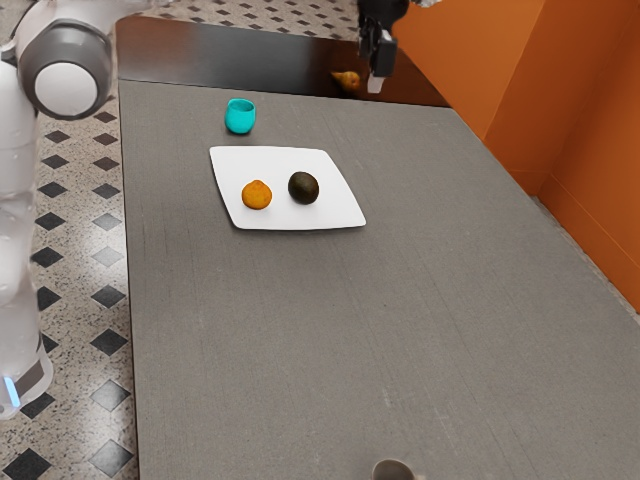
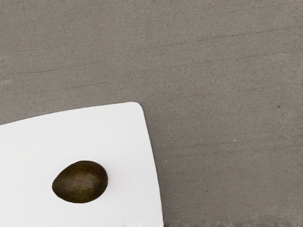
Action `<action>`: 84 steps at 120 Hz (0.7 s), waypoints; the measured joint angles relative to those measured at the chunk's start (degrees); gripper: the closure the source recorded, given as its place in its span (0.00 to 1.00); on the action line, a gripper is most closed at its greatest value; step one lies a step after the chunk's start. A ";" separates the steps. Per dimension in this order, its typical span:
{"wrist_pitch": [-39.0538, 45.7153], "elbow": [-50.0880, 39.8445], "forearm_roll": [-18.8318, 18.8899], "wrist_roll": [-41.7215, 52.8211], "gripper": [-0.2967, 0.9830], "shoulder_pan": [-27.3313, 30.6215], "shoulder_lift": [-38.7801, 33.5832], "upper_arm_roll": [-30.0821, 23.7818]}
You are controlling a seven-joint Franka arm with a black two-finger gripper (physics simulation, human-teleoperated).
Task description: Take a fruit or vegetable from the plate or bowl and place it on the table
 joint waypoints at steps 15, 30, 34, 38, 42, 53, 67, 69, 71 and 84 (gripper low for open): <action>-1.35 -1.57 -0.04 0.76 0.23 -1.42 0.50 -0.11; -2.30 -4.90 -0.47 1.18 0.23 -2.77 1.48 0.35; -2.48 -5.31 -0.27 0.97 0.23 -2.69 1.65 0.26; -2.66 -6.11 -0.26 0.68 0.23 -3.04 1.64 0.15; -2.66 -7.90 -0.32 0.34 0.23 -3.66 1.21 0.03; 2.13 -26.19 -0.57 -0.55 0.23 -5.83 -7.95 -0.01; 10.05 -44.10 -1.72 -1.36 0.23 -0.62 -18.34 0.36; 11.01 -45.64 -1.89 -1.42 0.23 0.44 -19.46 0.39; 11.92 -47.01 -2.03 -1.47 0.23 1.34 -20.54 0.42; 17.47 -54.78 -3.09 -1.39 0.23 6.42 -24.57 0.63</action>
